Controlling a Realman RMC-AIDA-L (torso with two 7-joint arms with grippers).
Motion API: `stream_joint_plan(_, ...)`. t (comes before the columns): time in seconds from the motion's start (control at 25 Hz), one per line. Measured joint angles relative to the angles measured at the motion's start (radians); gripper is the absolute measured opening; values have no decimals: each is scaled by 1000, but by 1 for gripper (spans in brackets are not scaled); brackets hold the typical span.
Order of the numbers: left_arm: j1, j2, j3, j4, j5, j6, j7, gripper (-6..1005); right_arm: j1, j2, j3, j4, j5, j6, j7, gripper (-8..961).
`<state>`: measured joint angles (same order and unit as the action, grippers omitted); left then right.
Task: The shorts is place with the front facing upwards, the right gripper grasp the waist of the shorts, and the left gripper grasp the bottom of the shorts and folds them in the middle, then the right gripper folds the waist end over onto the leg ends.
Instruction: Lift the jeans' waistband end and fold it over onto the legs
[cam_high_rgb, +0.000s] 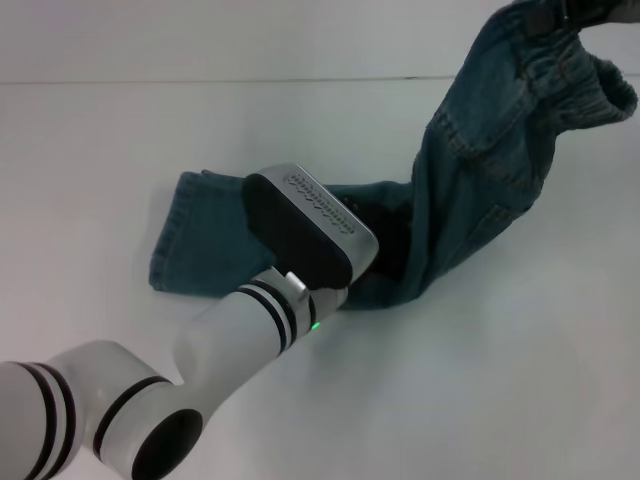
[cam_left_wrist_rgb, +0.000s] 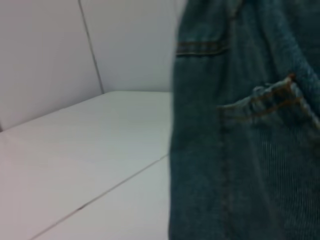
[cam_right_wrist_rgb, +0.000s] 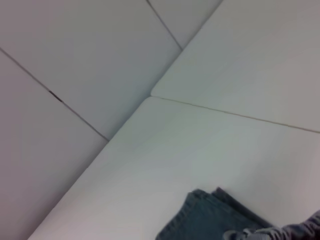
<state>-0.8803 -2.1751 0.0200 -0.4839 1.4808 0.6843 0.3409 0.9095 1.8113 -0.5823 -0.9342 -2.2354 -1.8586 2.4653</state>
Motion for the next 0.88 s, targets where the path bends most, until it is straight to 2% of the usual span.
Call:
stream_joint_plan(0.32,16,0,-39,-57,69,-44,-11,0,37,11,-57,-10,-8,-8,14,93)
stream_joint_plan(0.48,23,0,-40,-77,136,-50,-74,0,45,16,-75,-11,-8,-8,23,93)
stream_joint_plan(0.88,44,0,-52,-87,230,-49,-180,0,35,19,-97,-3,-8,-8,20,93)
